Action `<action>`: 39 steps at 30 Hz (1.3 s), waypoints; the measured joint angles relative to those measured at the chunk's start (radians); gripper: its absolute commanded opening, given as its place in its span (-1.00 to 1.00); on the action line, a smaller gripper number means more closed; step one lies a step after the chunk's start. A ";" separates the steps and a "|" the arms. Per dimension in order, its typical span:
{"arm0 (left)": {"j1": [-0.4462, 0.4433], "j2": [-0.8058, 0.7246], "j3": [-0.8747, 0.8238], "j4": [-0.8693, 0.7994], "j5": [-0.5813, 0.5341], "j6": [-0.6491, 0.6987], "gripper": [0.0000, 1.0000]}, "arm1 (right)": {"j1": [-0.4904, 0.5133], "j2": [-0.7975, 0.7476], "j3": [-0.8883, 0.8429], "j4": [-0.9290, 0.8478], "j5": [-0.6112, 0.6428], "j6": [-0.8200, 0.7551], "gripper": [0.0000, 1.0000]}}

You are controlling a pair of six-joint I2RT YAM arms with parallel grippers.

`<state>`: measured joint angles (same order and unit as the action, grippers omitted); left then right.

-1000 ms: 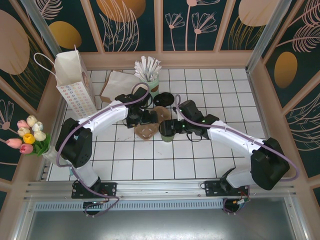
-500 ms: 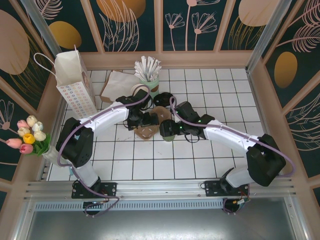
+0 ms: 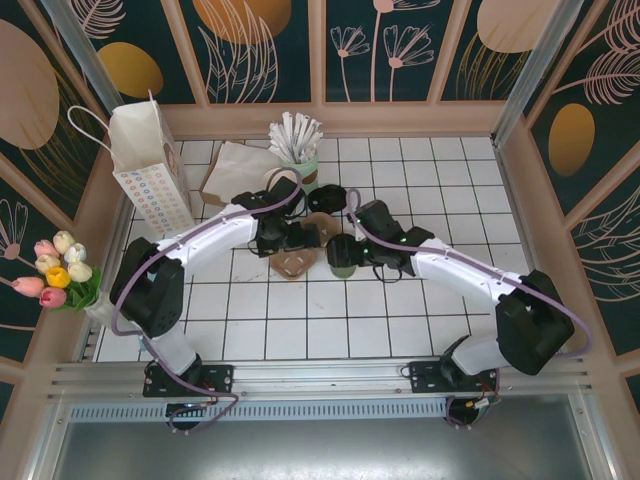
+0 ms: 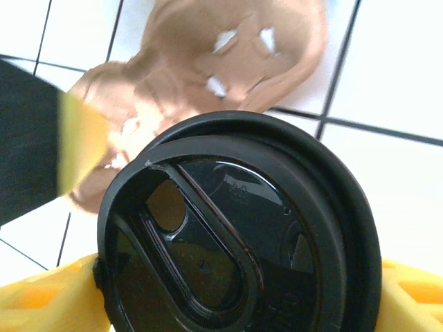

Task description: Pack the takeout coffee

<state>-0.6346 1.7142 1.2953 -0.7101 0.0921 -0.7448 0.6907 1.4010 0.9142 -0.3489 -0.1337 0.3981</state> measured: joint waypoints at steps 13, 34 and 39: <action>-0.001 -0.213 -0.197 0.209 -0.197 -0.091 0.97 | -0.317 0.165 0.185 0.023 0.014 -0.009 0.51; 0.000 -0.308 -0.396 0.457 -0.365 -0.286 0.97 | -0.370 0.814 1.029 -0.097 0.009 -0.052 0.51; -0.001 -0.323 -0.418 0.462 -0.380 -0.290 0.98 | -0.370 0.876 1.104 -0.138 0.004 -0.049 0.53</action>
<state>-0.6353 1.3914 0.8776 -0.2481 -0.2874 -1.0348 0.3202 2.2768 2.0178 -0.4873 -0.1299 0.3492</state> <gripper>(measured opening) 0.987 0.762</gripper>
